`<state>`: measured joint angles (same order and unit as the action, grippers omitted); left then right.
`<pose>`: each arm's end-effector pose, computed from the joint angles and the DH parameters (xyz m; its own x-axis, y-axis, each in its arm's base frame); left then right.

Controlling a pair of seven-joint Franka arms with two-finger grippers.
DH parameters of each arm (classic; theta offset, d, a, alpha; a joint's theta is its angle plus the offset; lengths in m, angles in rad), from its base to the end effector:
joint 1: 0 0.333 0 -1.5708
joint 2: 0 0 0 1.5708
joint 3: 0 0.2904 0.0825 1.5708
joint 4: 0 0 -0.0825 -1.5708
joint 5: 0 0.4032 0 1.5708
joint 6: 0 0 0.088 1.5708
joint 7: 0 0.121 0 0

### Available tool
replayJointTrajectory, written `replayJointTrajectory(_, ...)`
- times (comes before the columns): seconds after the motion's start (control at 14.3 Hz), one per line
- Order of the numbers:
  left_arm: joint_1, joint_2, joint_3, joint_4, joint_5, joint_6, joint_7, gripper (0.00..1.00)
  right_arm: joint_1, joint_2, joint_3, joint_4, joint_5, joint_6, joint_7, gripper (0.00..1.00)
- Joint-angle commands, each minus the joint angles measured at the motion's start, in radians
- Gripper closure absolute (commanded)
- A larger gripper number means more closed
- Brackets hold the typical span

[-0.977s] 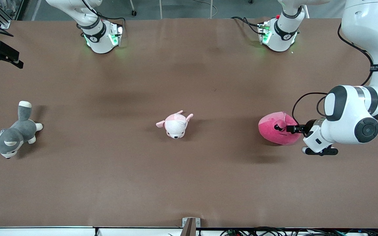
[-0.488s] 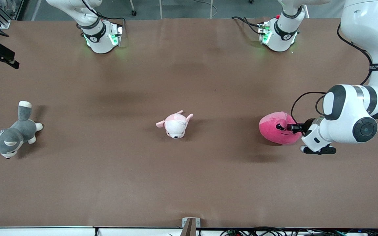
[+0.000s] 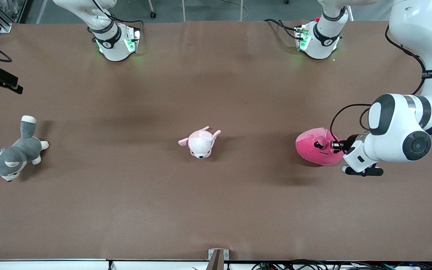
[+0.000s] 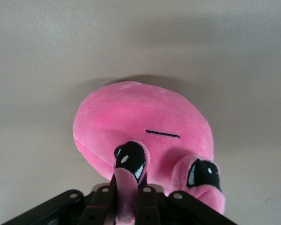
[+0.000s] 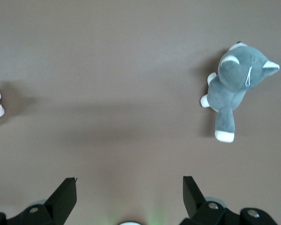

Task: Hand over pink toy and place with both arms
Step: 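Close the left gripper on the pink plush toy's ear, then carry the pink toy toward the middle while the right gripper approaches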

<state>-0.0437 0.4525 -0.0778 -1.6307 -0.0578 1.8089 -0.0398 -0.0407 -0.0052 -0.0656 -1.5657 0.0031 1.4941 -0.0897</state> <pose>0.6401 -0.0801 0.2931 0.9597 -0.0652 -0.2735 -0.0468 -0.9962 0.0734 0.5600 -0.0594 0.5839 0.9977 -0.0161 -0.0658 -0.0168 -0.9998 -0.0094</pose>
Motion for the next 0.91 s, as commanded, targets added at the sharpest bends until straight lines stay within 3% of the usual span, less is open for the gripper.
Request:
replayJointTrajectory(0.0,-0.001,-0.041,-0.016,0.020,-0.011,-0.013,0.008,1.00,-0.021,0.085,0.010,0.010,-0.009,0.041,-0.015,0.00)
replayJointTrajectory(0.21,-0.007,-0.046,-0.052,0.119,-0.014,-0.095,-0.009,1.00,-0.019,0.119,0.010,0.012,-0.040,0.095,-0.067,0.00)
replayJointTrajectory(0.42,-0.010,-0.046,-0.100,0.211,-0.114,-0.149,-0.121,1.00,-0.021,0.122,0.010,0.009,-0.023,0.087,0.002,0.00)
replayJointTrajectory(0.7,-0.021,-0.031,-0.268,0.334,-0.137,-0.161,-0.380,1.00,0.088,0.122,0.024,0.009,-0.003,0.083,0.457,0.00)
replayJointTrajectory(0.84,-0.091,-0.017,-0.300,0.402,-0.137,-0.154,-0.529,1.00,0.162,0.128,0.023,0.010,0.084,0.095,0.693,0.00)
